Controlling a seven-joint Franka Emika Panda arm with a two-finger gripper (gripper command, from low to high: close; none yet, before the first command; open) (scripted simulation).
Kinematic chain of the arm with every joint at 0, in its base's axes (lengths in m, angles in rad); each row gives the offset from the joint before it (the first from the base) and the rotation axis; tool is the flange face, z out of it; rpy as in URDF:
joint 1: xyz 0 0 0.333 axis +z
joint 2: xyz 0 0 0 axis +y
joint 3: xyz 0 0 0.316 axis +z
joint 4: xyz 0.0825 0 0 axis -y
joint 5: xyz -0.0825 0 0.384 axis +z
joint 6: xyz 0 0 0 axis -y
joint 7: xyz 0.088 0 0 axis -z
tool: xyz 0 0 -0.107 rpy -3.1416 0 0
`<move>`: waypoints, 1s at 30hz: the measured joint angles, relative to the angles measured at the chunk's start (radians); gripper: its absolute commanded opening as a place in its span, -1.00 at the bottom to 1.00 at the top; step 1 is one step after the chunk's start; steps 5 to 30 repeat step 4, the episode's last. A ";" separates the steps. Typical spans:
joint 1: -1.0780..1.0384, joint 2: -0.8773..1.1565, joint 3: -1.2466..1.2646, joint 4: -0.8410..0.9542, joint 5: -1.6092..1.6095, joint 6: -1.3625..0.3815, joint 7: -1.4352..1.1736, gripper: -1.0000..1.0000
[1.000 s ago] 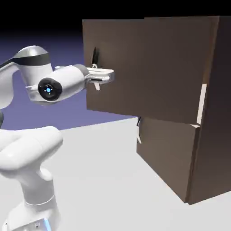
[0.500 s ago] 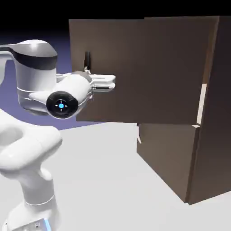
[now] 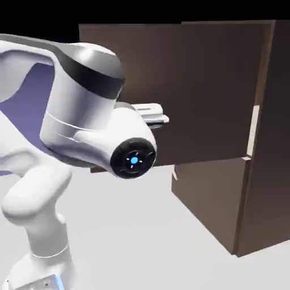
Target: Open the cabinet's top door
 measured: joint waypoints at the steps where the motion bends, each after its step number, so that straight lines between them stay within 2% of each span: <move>1: 0.021 0.036 -0.022 0.035 -0.013 -0.028 -0.021 -1.00; 4: 0.078 0.146 -0.086 0.138 -0.049 -0.115 -0.090 -1.00; 30: 0.078 0.146 -0.086 0.138 -0.049 -0.115 -0.090 -1.00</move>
